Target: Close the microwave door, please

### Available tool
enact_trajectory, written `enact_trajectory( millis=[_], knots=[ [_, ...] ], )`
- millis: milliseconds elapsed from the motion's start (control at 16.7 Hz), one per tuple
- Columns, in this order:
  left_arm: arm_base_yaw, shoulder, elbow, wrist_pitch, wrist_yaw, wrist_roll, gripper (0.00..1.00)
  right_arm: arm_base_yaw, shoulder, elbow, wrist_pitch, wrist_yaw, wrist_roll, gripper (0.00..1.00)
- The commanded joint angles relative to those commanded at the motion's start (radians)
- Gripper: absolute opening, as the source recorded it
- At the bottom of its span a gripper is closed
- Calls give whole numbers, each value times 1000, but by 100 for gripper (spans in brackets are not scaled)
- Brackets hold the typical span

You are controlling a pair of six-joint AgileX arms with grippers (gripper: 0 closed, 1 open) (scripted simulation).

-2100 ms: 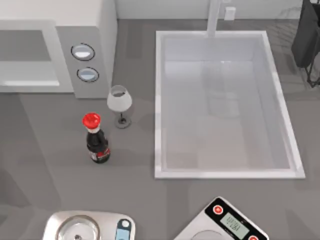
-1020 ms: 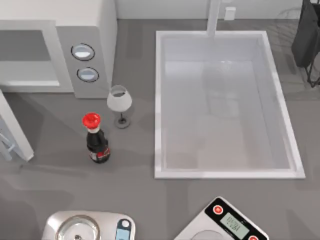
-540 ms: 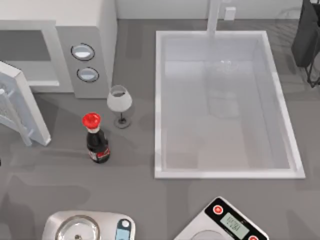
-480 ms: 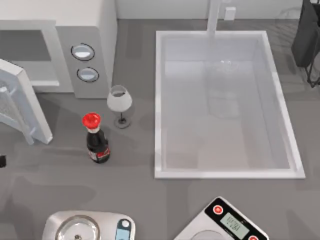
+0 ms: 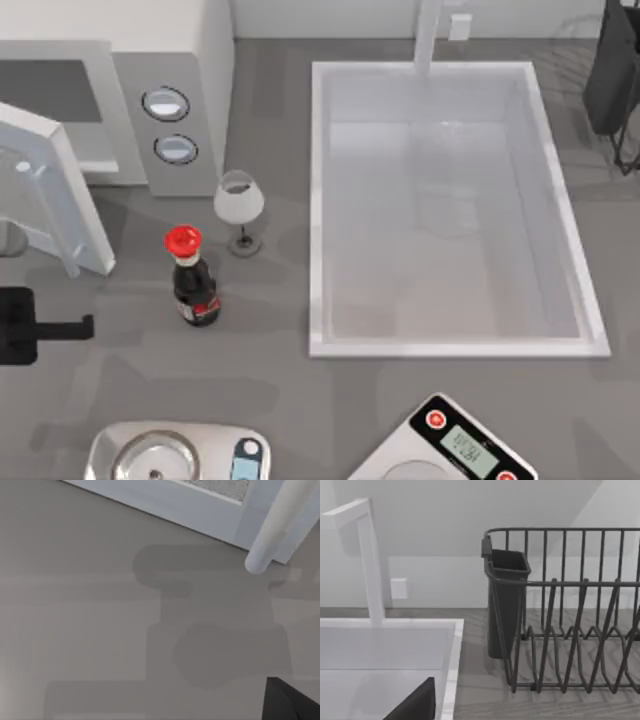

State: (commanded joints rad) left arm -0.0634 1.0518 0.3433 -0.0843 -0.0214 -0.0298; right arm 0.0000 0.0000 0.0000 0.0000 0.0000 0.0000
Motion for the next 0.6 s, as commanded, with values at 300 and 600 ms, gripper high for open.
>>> enact_trajectory(
  millis=[300, 600],
  knots=[
    [-18, -4, 0, 0, -13, -17, 0, 0, 0, 0, 0, 0, 0, 100],
    [-14, 115, 76, 52, -9, -12, 0, 0, 0, 0, 0, 0, 0, 100]
  ],
)
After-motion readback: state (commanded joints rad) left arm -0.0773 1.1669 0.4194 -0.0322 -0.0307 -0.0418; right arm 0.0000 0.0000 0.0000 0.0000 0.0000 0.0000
